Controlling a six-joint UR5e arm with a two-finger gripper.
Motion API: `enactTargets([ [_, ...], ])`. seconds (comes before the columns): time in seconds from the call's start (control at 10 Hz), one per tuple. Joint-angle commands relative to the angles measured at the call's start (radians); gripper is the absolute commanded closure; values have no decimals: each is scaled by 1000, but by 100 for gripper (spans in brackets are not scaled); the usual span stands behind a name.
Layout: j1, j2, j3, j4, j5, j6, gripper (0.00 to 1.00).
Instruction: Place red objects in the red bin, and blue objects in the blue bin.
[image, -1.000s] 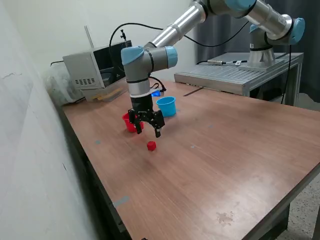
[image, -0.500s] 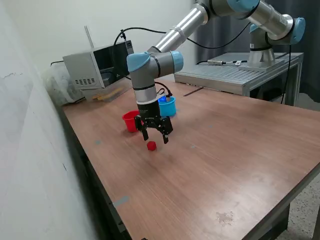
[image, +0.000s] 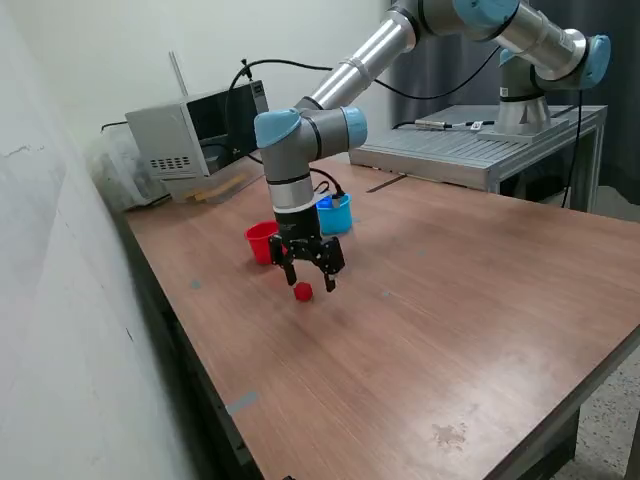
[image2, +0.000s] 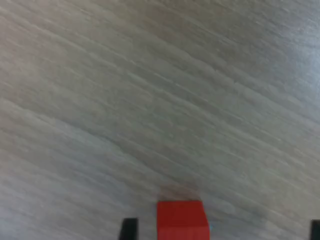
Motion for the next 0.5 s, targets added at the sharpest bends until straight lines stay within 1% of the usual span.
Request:
enactTargets([
  [0.0, 0, 1, 2, -3, -2, -1, 100],
  [0.3, 0, 7, -2, -3, -14, -1, 100],
  [0.4, 1, -10, 5, -4, -29, 1, 100],
])
